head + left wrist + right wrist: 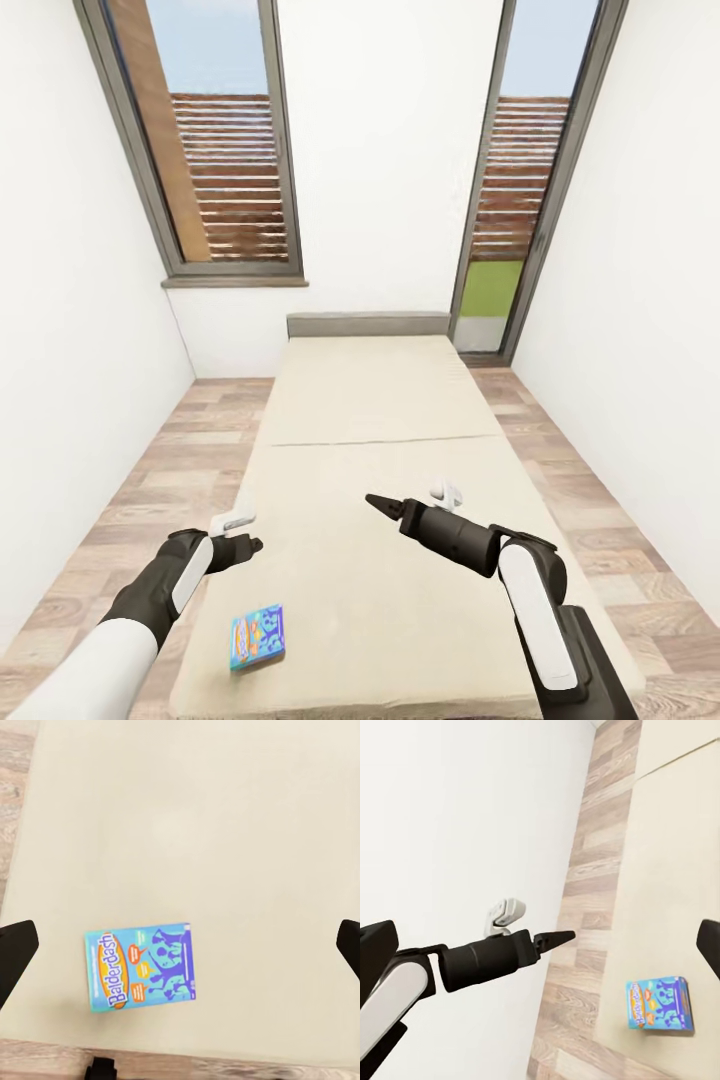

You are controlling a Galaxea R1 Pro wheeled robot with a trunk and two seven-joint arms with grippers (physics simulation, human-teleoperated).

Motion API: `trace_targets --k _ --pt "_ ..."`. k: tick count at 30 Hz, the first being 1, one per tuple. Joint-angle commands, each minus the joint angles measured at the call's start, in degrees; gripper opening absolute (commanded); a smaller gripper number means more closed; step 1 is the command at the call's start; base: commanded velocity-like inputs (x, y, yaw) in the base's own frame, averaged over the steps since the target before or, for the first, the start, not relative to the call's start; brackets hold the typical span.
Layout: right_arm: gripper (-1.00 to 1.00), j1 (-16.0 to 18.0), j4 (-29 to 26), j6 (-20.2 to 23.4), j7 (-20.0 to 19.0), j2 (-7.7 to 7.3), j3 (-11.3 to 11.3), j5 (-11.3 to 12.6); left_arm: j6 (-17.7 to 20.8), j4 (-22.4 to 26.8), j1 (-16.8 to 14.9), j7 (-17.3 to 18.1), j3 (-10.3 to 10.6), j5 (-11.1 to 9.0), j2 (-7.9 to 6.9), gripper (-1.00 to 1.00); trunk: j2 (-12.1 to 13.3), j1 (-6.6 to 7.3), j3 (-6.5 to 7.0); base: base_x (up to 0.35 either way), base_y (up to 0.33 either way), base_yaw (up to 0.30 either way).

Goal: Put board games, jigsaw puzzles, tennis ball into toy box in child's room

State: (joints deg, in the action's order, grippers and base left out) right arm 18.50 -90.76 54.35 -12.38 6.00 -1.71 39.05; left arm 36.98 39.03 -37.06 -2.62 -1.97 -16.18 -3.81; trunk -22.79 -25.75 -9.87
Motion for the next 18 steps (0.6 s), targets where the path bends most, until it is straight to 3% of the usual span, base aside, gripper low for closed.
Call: trace_targets --k 1,14,18 --pt "1.0 0.1 0.0 0.2 -0.5 0.04 0.1 -0.5 0.3 0.1 0.0 -0.3 -0.1 -0.6 -0.01 1.0 -0.1 -0.03 -0.22 0.0 0.0 0.0" --pt "1.0 0.1 0.0 0.3 -0.7 0.06 0.1 -0.6 0.4 0.8 -0.2 -0.3 -0.1 -0.6 0.23 1.0 -0.1 -0.03 -1.44 0.0 0.0 0.0" --pt "1.0 0.0 0.0 0.3 -0.7 0.06 0.1 -0.6 0.4 1.3 -2.1 -0.1 -0.1 -0.5 -0.1 1.0 -0.1 -0.03 -1.82 0.0 0.0 0.0"
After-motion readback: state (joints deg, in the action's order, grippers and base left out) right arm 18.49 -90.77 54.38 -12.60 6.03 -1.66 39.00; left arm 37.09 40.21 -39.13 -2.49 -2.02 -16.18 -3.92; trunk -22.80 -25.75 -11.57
